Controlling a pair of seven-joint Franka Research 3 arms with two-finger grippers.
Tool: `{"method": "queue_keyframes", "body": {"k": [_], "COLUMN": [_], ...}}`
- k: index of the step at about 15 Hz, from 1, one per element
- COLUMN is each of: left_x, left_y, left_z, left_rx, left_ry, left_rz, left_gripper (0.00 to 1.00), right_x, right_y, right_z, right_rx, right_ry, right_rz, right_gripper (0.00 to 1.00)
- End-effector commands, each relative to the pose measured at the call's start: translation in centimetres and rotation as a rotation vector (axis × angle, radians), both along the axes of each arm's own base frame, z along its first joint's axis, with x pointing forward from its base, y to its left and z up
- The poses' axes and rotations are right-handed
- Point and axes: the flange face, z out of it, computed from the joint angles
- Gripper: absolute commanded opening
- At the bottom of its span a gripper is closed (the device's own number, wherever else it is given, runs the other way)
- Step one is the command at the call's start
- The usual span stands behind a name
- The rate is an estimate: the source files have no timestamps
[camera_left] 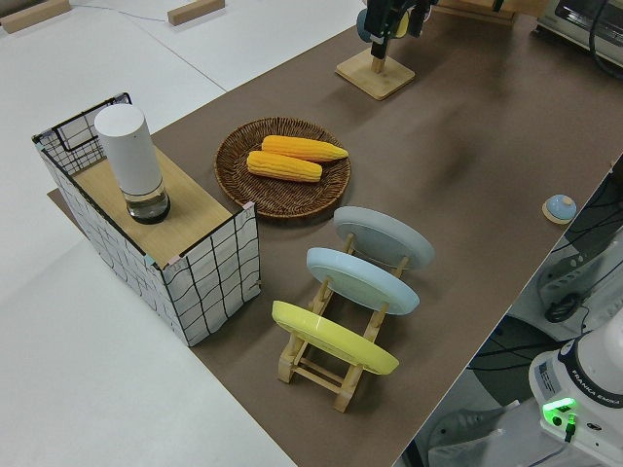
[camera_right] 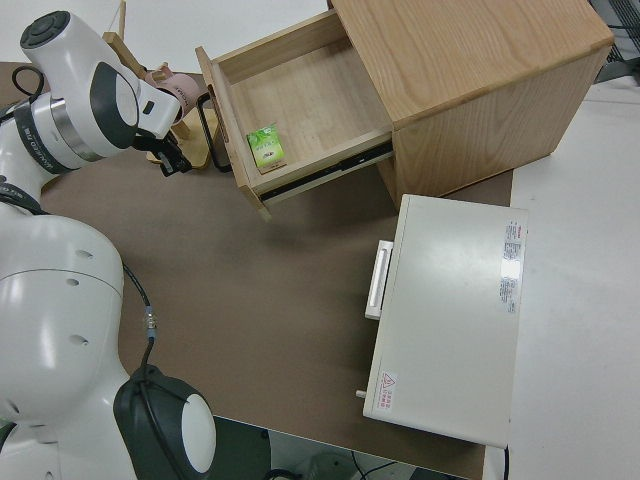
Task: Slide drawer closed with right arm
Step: 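Push the wooden drawer away from the robot into the cabinet with the right gripper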
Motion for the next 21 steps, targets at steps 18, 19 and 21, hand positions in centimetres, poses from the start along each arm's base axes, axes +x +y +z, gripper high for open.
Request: {"method": "queue_keyframes", "body": {"k": [18,19,21], "left_x": [0.2,0.2,0.2], "left_y": [0.1,0.1,0.1], "left_z": [0.4,0.4,0.4], "left_rx": [0.016,0.016,0.016], "left_ry": [0.005,0.005,0.005], "left_rz": [-0.012,-0.012,-0.012], "left_gripper": [0.99,0.99,0.99], "right_x": [4.6,4.9,5.5], "right_y": [-7.2,-7.7,-8.7], "right_z": [-2.2,-2.1,-1.7], "right_rx": [0.018,0.019,0.022], "right_ry": [-0.073,-0.080,-0.098], "right_rz": [-0.022,-0.028,-0.009], "right_gripper": [0.000,0.000,0.000]}}
